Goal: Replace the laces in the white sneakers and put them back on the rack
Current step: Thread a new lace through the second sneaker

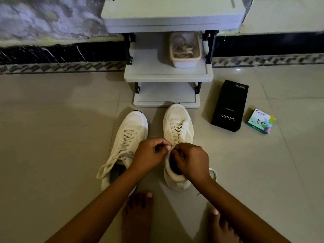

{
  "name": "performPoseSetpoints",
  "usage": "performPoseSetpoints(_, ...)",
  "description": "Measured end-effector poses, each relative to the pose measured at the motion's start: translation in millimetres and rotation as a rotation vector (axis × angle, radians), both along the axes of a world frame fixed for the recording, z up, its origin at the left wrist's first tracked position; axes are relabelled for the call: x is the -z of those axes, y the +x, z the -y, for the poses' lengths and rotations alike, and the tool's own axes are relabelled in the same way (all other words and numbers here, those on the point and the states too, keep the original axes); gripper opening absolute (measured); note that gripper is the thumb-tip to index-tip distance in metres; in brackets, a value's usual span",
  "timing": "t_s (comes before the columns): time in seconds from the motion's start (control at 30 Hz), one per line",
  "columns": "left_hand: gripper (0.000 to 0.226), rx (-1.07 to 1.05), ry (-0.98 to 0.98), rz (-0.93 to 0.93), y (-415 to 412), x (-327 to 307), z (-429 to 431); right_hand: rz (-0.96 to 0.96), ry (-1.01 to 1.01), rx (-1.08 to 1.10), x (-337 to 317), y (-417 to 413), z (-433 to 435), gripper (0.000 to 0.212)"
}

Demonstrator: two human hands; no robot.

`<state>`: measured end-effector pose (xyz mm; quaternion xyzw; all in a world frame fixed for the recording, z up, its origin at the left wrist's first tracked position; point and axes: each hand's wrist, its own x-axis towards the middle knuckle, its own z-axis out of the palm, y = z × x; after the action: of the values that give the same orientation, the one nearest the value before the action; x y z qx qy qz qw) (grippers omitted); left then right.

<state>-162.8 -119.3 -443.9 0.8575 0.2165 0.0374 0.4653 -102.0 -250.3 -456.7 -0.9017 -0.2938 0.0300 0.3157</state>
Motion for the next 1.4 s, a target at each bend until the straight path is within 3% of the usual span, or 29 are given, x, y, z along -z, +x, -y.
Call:
performPoseSetpoints(0.1, 0.007, -0.071, 0.000, -0.011, 1, 5, 6, -0.012, 0.011, -0.021, -2, 2, 6, 0.013)
performPoseSetpoints(0.23, 0.011, -0.096, 0.049, -0.069, 3, 0, 15, 0.082, -0.139, -0.116, 4, 11, 17, 0.050)
performPoseSetpoints(0.3, 0.017, -0.219, -0.234, 0.027, 7, -31, 15, 0.051, -0.177, -0.179, 8, 17, 21, 0.051)
performPoseSetpoints(0.37, 0.022, -0.324, -0.638, 0.277, 16, -70, 6, 0.006, -0.153, -0.196, 11, 19, 24, 0.050)
performPoseSetpoints(0.43, 0.022, -0.322, -0.755, 0.456, 23, -95, -13, -0.074, -0.090, -0.179, 11, 18, 25, 0.051)
performPoseSetpoints(0.5, 0.022, -0.283, -0.598, 0.375, 28, -97, -25, -0.118, -0.048, -0.158, 10, 17, 26, 0.051)
performPoseSetpoints(0.6, 0.013, -0.041, 0.034, -0.039, 20, -63, -17, -0.134, -0.031, -0.136, 10, 18, 27, 0.051)
performPoseSetpoints(0.67, 0.021, 0.139, 0.262, -0.235, 7, -30, -6, -0.138, -0.019, -0.130, 11, 18, 27, 0.050)
performPoseSetpoints(0.73, 0.020, 0.171, 0.287, -0.231, -2, -10, 3, -0.146, 0.004, -0.115, 13, 16, 27, 0.051)
performPoseSetpoints(0.8, 0.017, 0.117, 0.149, -0.113, 4, -15, 1, -0.143, 0.024, -0.099, 16, 14, 27, 0.051)
performPoseSetpoints(0.9, 0.012, -0.096, -0.529, 0.096, 7, -34, -14, -0.116, 0.032, -0.077, 19, 12, 28, 0.046)
performPoseSetpoints(0.93, 0.017, -0.163, -0.611, 0.108, 1, -32, -18, -0.118, 0.032, -0.065, 19, 11, 28, 0.045)
performPoseSetpoints(0.97, 0.031, -0.144, -0.463, 0.013, -10, -15, -14, -0.125, 0.035, -0.047, 18, 10, 27, 0.045)
performPoseSetpoints(1.0, 0.044, -0.153, -0.288, -0.239, -34, 5, -24, -0.122, 0.043, -0.029, 19, 8, 25, 0.046)
performPoseSetpoints(1.1, 0.070, -0.091, -0.111, -0.526, -125, 113, 13, -0.104, 0.057, -0.008, 18, 4, 22, 0.047)
performPoseSetpoints(1.13, 0.074, -0.086, -0.096, -0.553, -115, 97, 20, -0.116, 0.050, -0.017, 17, 4, 20, 0.048)
performPoseSetpoints(1.2, 0.048, -0.069, -0.117, -0.499, -54, 19, -9, -0.144, 0.024, -0.039, 17, 4, 20, 0.050)
performPoseSetpoints(1.23, 0.032, -0.038, 0.061, -0.284, -13, -20, -25, -0.162, 0.037, -0.031, 15, 4, 20, 0.049)
performPoseSetpoints(1.27, 0.039, 0.008, 0.055, -0.151, 15, -39, -30, -0.180, 0.072, -0.018, 13, 5, 21, 0.045)
performPoseSetpoints(1.3, 0.046, 0.001, 0.146, -0.132, 19, -47, -35, -0.196, 0.109, -0.008, 12, 6, 22, 0.039)
performPoseSetpoints(1.33, 0.045, 0.074, 0.164, -0.173, 15, -42, -27, -0.215, 0.132, -0.007, 11, 7, 23, 0.034)
performPoseSetpoints(1.4, 0.037, 0.157, 0.379, -0.269, 12, -39, -11, -0.279, 0.128, -0.022, 10, 10, 23, 0.023)
